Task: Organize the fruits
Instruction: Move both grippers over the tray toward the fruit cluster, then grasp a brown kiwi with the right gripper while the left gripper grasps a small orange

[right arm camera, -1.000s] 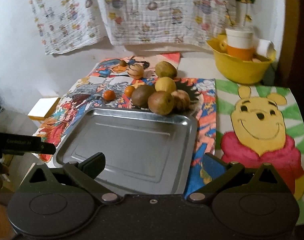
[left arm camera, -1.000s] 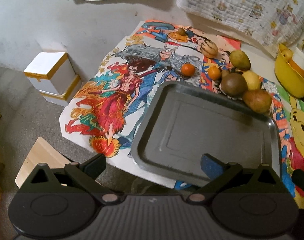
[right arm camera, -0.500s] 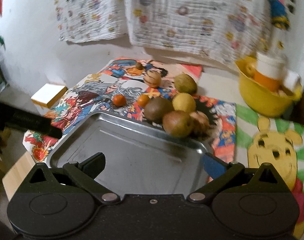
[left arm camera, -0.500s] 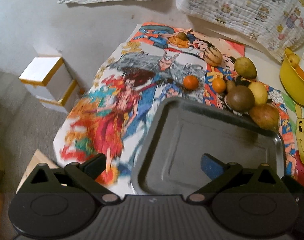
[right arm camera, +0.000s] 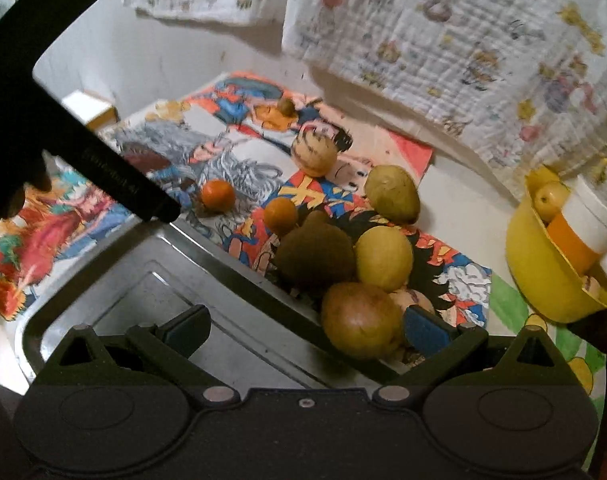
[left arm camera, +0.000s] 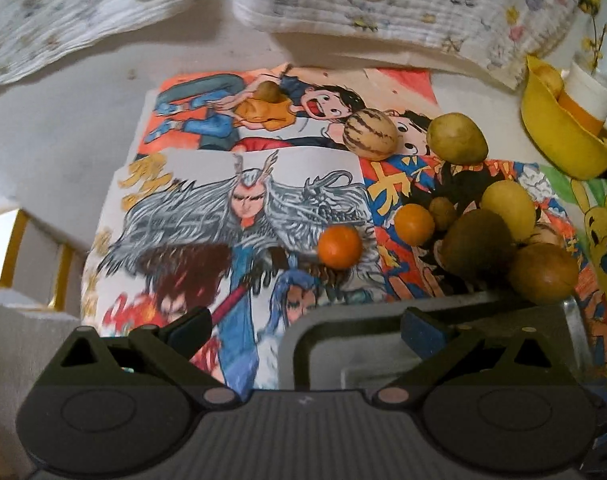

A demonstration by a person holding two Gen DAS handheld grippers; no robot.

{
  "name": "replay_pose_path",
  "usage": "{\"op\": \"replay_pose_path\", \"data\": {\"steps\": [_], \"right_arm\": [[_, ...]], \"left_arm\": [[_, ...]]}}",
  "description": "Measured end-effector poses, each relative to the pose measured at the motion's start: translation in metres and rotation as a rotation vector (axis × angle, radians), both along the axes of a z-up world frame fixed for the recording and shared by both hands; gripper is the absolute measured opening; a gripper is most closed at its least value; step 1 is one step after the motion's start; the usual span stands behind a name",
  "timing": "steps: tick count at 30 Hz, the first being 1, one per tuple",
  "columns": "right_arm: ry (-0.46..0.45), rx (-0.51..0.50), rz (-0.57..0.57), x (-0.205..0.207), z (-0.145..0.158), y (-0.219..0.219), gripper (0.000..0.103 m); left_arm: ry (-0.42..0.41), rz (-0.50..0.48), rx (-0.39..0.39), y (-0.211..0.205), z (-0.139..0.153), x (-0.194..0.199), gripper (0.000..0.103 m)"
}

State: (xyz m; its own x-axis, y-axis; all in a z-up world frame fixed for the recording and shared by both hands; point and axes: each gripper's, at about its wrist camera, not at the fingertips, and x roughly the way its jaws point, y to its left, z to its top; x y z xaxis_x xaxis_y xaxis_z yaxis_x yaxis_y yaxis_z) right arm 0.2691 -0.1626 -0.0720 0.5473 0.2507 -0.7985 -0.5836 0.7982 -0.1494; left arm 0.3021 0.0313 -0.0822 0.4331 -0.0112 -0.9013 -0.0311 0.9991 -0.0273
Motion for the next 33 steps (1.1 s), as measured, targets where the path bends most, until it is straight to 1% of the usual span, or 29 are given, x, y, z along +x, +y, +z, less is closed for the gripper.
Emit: {"op": "replay_pose_path", "data": {"steps": [2,5,9,12,17,21,23,26,28,30,33], "right_arm": [[-0.005,-0.016,0.016,0.006,-0.002,0.009,0.102],[-0.044,-0.085,0.046,0.013,-0.008,0.026,0.102],[-0.067,-0.154,0.064,0.022,-0.016,0.042,0.098],[-0.080,-0.199,0.077,0.028,-0.021,0.050,0.094],[-0.077,-0.261,0.102,0.038,-0.029,0.059,0.089],[-0.055,-0.267,0.106,0.048,-0.032,0.064,0.088],[-0.048,-0.274,0.110,0.051,-0.034,0.066,0.087],[-0.036,-0.300,0.120,0.056,-0.038,0.071,0.084],[-0.026,-0.321,0.126,0.058,-0.042,0.073,0.080],[-0.016,-0.343,0.129,0.060,-0.045,0.075,0.078],[-0.008,-0.377,0.131,0.062,-0.052,0.077,0.072]], "left_arm": [[0.005,-0.018,-0.007,0.005,-0.003,0.008,0.102],[0.008,-0.046,-0.010,0.010,-0.010,0.020,0.102],[-0.021,-0.087,0.002,0.010,-0.011,0.028,0.102],[-0.016,-0.111,0.001,0.008,-0.015,0.034,0.098],[0.001,-0.115,-0.037,0.012,-0.021,0.042,0.093],[0.000,-0.103,-0.099,0.015,-0.023,0.046,0.093],[-0.001,-0.100,-0.116,0.015,-0.024,0.047,0.092],[0.008,-0.106,-0.123,0.014,-0.027,0.050,0.085],[0.013,-0.108,-0.128,0.013,-0.029,0.051,0.080],[0.011,-0.106,-0.141,0.012,-0.030,0.052,0.072],[0.003,-0.119,-0.171,0.010,-0.030,0.053,0.062]]}}
